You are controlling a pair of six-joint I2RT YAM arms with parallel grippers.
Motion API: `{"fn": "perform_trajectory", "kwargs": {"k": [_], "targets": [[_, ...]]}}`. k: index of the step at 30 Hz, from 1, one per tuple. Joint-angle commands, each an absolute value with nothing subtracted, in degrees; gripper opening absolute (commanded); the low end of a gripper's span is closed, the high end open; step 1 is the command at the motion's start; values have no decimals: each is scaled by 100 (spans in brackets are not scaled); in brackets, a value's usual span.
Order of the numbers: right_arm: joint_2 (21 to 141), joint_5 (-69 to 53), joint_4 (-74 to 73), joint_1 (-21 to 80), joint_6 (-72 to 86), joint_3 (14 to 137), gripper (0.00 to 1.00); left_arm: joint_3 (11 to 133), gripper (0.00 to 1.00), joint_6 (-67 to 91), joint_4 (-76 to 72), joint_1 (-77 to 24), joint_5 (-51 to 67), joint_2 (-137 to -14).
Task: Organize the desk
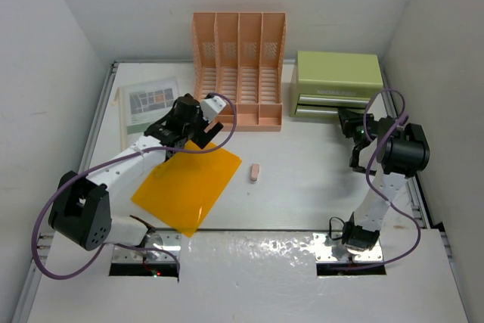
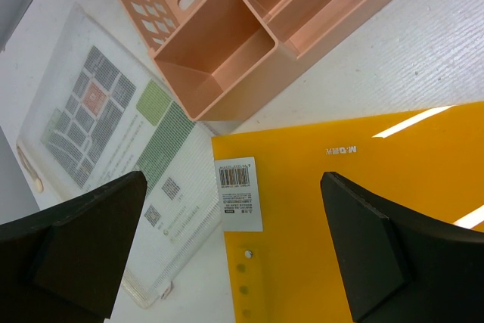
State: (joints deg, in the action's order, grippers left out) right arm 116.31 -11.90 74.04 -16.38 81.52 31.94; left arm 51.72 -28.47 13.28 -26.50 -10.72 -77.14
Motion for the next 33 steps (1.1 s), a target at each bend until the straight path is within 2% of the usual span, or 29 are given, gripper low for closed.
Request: {"fn": "perform_trajectory", "kwargs": {"k": [1,13,21,28,29,30,33], "targets": [[11514,-1029,7831,-1661,8016,2893,0,5317,100,-2874,1239,-2593,-1090,-7691],[10899,-958,8069,-1652,8191,1865,0,5335,100,-2865,1248,-2601,-1028,-7708],[9688,-502,6751,-1652,7340,898,0,5353,100,-2865,1292,-2602,-958,-7664],[9404,-703,6398,-1652,7172,659,0,5353,100,-2865,1309,-2593,-914,-7646],[9448,-738,6459,-1652,7181,633,3,5353,100,-2874,1310,-2601,-923,-7646],[9492,-860,6556,-1652,7189,598,20,5353,100,-2865,1318,-2602,-923,-7638],[9685,-1176,7004,-1652,7277,528,47,5352,100,-2865,1327,-2593,-923,-7611]]}}
